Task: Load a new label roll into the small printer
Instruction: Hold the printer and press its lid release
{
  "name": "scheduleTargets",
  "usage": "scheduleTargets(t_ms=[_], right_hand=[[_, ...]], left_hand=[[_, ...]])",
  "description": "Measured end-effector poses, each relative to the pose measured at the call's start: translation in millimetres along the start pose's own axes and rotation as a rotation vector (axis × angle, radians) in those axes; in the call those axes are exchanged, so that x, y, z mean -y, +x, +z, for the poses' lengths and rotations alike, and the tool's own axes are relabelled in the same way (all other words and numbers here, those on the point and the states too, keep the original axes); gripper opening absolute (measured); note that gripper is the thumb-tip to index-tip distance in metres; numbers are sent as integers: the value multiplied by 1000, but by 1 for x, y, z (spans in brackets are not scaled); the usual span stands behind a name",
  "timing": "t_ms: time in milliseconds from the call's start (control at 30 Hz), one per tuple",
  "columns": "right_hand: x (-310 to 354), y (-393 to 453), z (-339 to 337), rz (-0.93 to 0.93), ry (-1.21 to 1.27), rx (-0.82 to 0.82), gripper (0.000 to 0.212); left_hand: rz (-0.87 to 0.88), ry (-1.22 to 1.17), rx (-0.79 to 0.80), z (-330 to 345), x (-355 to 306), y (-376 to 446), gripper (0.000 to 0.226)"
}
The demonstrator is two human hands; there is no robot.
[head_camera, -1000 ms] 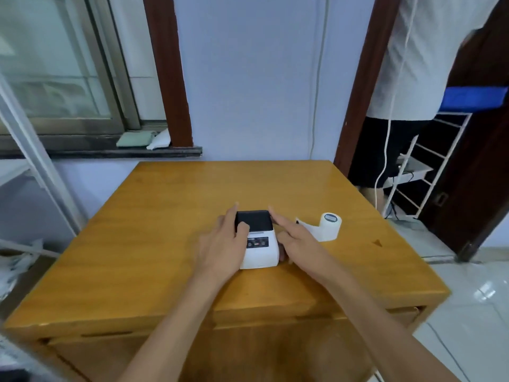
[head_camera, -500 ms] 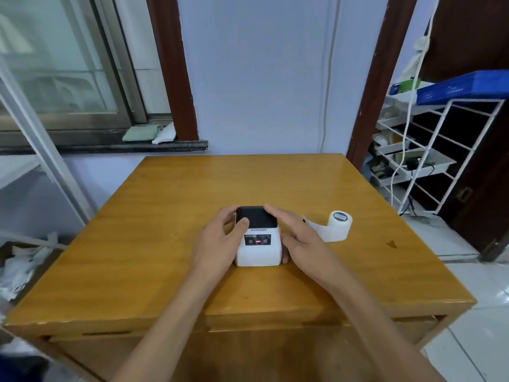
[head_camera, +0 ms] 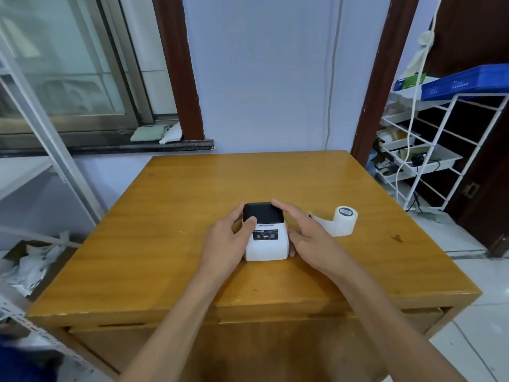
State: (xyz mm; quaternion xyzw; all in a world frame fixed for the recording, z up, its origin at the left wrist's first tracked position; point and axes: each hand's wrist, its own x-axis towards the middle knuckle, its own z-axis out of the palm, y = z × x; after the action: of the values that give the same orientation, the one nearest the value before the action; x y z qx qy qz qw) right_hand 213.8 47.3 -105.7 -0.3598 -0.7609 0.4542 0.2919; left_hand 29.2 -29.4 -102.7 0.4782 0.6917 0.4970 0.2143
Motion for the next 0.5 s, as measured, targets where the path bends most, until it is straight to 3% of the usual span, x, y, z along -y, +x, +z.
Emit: scheduleTargets(t_ms=[500], right_hand=[[1,0,2,-40,-56,-6,77]], left_hand=[[21,15,4,2,4,4,62]])
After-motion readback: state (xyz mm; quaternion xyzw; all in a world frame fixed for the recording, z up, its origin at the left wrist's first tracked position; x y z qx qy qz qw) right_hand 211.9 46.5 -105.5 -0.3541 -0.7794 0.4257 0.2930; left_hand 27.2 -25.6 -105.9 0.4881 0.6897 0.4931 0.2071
